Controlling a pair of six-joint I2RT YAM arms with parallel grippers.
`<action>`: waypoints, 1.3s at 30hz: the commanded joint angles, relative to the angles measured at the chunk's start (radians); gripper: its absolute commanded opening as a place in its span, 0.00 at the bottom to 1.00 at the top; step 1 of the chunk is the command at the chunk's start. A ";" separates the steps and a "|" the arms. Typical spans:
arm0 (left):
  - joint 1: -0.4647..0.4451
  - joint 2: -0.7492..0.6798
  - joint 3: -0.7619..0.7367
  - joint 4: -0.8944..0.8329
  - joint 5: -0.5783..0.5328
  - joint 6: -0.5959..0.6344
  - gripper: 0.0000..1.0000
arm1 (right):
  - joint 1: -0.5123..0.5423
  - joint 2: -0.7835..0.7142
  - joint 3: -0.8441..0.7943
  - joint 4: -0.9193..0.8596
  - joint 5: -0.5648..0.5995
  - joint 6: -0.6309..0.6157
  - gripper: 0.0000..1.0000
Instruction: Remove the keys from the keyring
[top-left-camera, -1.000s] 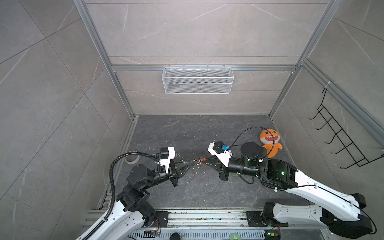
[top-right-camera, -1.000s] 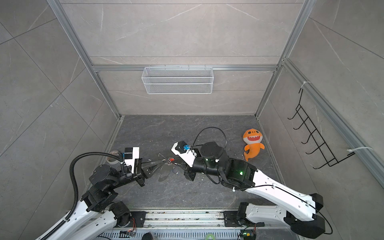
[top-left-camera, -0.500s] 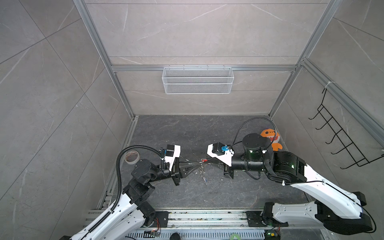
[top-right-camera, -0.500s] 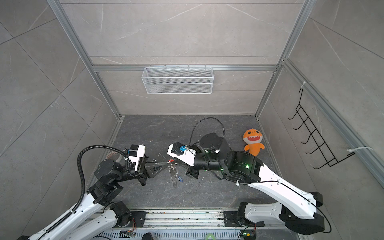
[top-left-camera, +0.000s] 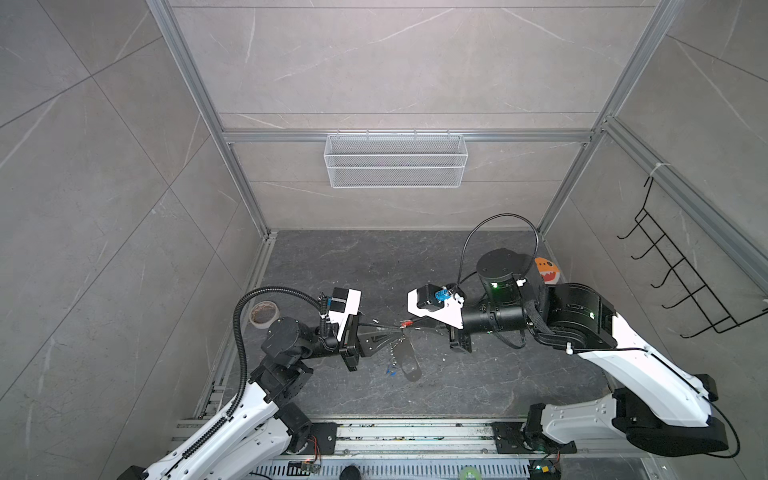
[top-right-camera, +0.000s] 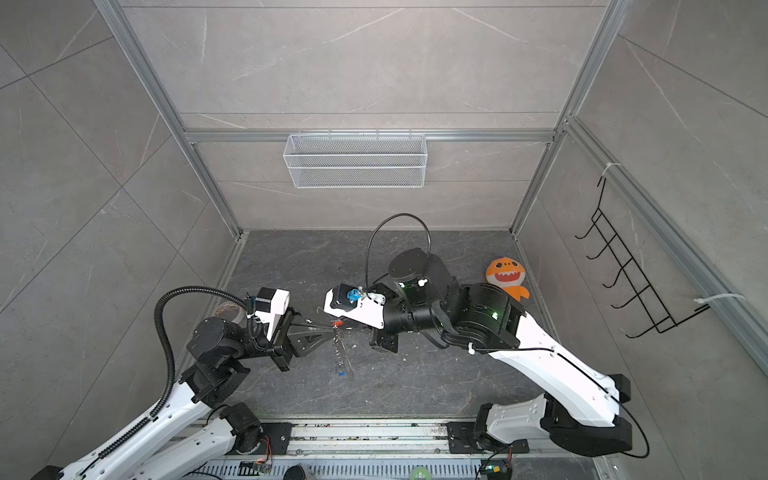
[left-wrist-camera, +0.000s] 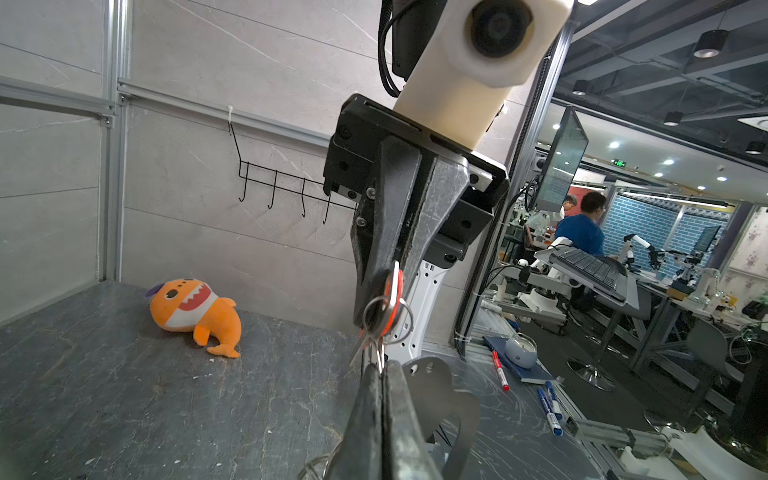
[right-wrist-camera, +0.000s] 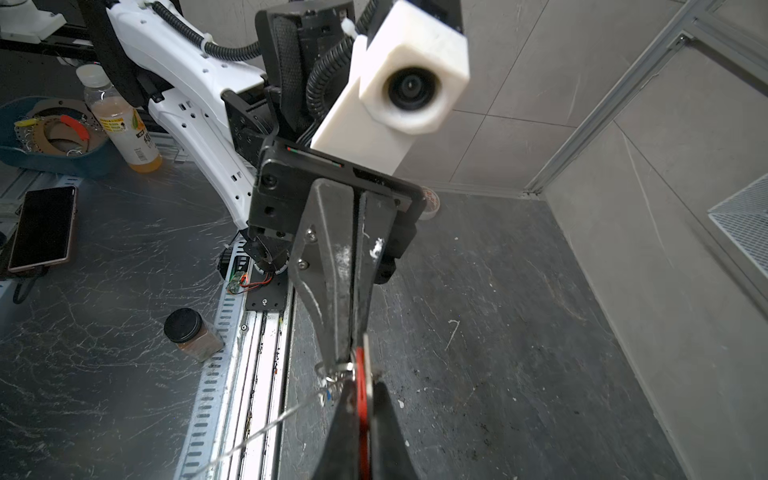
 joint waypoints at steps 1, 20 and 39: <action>-0.004 0.015 0.014 0.030 0.043 -0.018 0.00 | 0.002 0.019 0.050 0.040 -0.026 -0.030 0.00; -0.003 0.040 0.004 0.128 0.107 -0.074 0.00 | 0.007 0.073 0.117 -0.001 -0.025 -0.061 0.13; -0.003 0.033 -0.033 0.246 0.076 -0.122 0.00 | 0.034 0.148 0.144 0.017 -0.031 -0.033 0.16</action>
